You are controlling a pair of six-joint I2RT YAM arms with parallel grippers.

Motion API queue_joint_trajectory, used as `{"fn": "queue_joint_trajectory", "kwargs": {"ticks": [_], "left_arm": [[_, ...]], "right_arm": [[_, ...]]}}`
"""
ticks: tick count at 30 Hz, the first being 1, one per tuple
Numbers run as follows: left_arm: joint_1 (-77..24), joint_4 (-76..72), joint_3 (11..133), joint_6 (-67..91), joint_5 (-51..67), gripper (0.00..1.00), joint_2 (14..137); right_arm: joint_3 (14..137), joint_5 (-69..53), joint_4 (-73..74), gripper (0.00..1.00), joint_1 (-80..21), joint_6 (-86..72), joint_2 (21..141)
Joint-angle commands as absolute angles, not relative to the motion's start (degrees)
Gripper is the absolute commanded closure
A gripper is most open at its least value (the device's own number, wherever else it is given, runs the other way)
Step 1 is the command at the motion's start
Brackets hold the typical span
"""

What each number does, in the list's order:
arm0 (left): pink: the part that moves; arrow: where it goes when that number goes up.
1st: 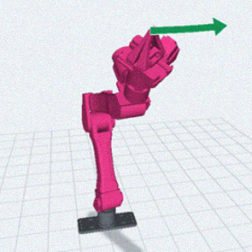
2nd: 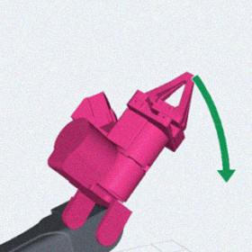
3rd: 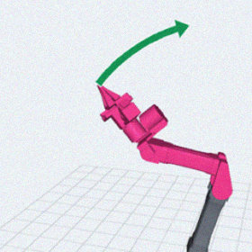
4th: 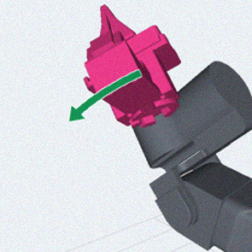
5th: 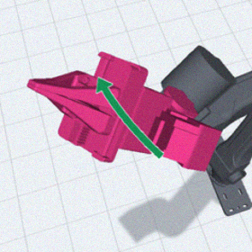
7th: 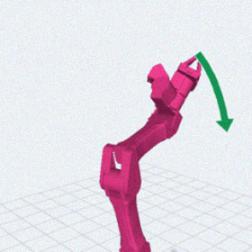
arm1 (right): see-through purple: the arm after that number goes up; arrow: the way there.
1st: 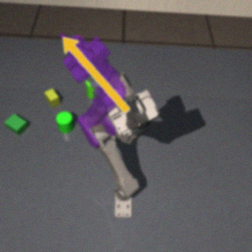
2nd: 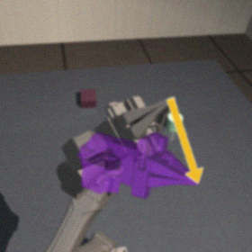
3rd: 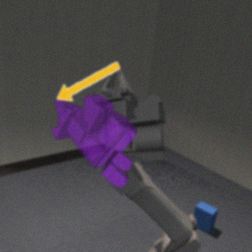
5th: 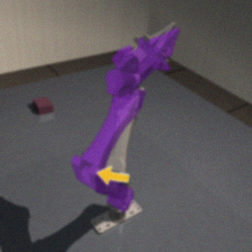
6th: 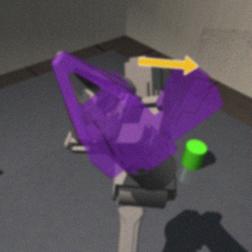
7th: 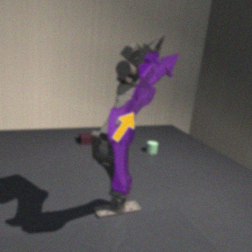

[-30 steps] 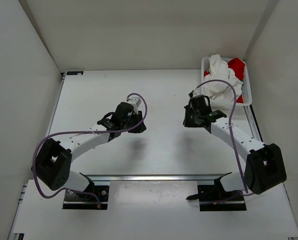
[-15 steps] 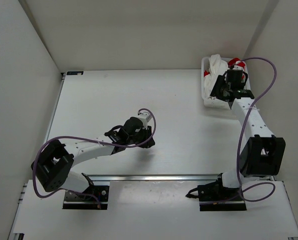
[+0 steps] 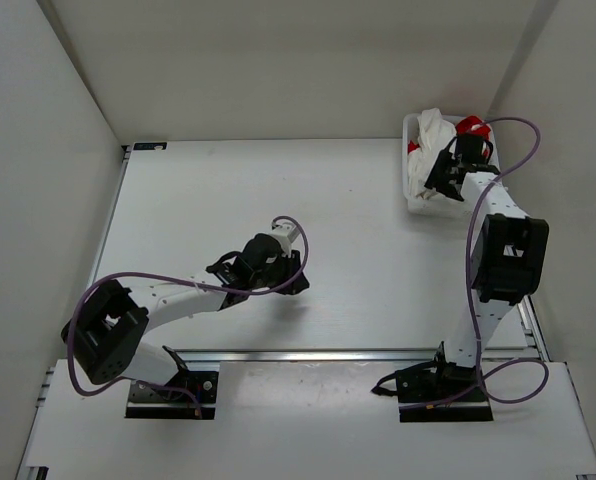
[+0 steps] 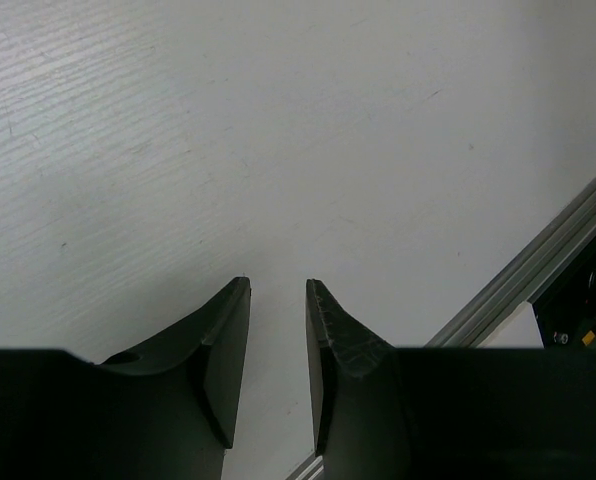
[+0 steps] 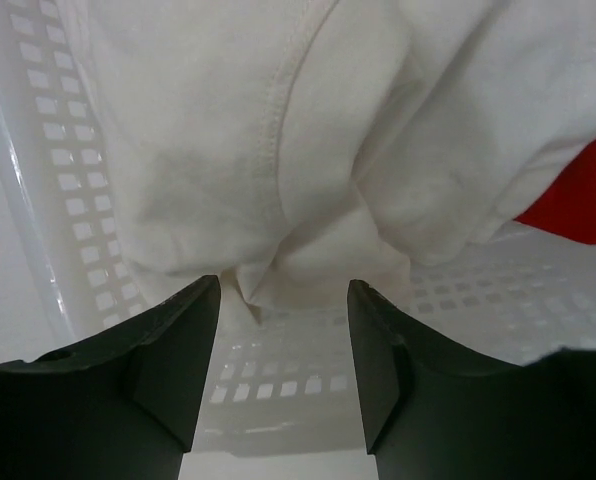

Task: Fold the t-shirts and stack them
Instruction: Grab crumpled tshirt from bin with the right arm

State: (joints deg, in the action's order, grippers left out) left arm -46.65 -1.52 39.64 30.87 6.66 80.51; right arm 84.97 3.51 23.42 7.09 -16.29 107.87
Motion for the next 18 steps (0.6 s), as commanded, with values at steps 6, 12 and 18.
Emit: {"fn": "queue_joint_trajectory", "kwargs": {"ticks": [6,12,18], "left_arm": [[-46.49,-2.81,40.25,30.15,8.09,0.6,79.72],[-47.28,-2.99,40.61,29.8,8.18,0.6,80.25],[-46.76,-2.9,40.69,29.97,7.82,0.61,80.6]], "right_arm": [[87.01,-7.81,12.49,0.48,9.76,-17.31,109.77],[89.21,-10.55,11.43,0.54,9.93,-18.19,111.88],[92.45,-9.93,12.92,0.56,10.02,-18.11,115.3]]}}
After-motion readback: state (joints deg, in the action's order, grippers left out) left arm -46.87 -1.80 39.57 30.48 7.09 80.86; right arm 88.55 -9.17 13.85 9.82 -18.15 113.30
